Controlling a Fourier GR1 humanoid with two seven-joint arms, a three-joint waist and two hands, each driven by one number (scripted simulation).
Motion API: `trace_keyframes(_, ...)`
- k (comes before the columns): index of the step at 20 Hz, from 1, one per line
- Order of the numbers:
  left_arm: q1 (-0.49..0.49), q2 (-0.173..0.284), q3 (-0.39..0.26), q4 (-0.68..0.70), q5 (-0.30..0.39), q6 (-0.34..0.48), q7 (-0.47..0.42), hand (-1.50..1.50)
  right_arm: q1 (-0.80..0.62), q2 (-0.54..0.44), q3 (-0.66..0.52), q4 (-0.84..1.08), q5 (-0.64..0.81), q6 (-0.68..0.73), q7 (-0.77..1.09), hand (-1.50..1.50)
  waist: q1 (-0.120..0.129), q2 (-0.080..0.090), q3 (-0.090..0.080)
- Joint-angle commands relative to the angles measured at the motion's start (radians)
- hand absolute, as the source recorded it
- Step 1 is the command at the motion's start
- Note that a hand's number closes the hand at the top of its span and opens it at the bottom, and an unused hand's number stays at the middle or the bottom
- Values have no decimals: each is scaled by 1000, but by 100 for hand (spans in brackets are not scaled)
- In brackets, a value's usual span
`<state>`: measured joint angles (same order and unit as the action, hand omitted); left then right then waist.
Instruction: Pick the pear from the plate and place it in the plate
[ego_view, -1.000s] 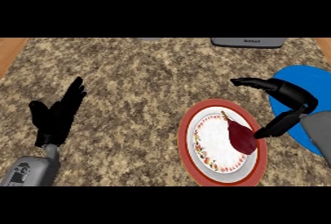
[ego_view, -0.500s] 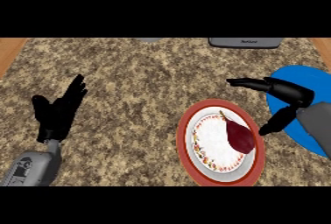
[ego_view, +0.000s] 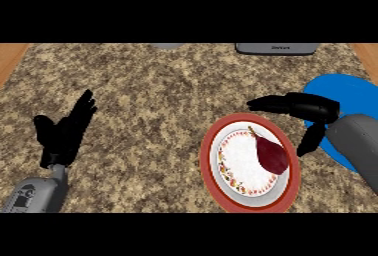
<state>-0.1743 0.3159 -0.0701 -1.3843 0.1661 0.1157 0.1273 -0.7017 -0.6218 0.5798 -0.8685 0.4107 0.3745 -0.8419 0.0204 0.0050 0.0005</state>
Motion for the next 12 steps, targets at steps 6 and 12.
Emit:
trace_keyframes(6, -3, -16, 35, 69, -10, -34, -40, 0, -90, 86, 63, 96, 161, 46, -39, -150, -9, -2, -1)
trace_keyframes(12, 49, 3, 61, -43, -1, -51, 13, 0, -83, 125, 61, 83, 221, 63, -2, -150, -9, -5, -1)
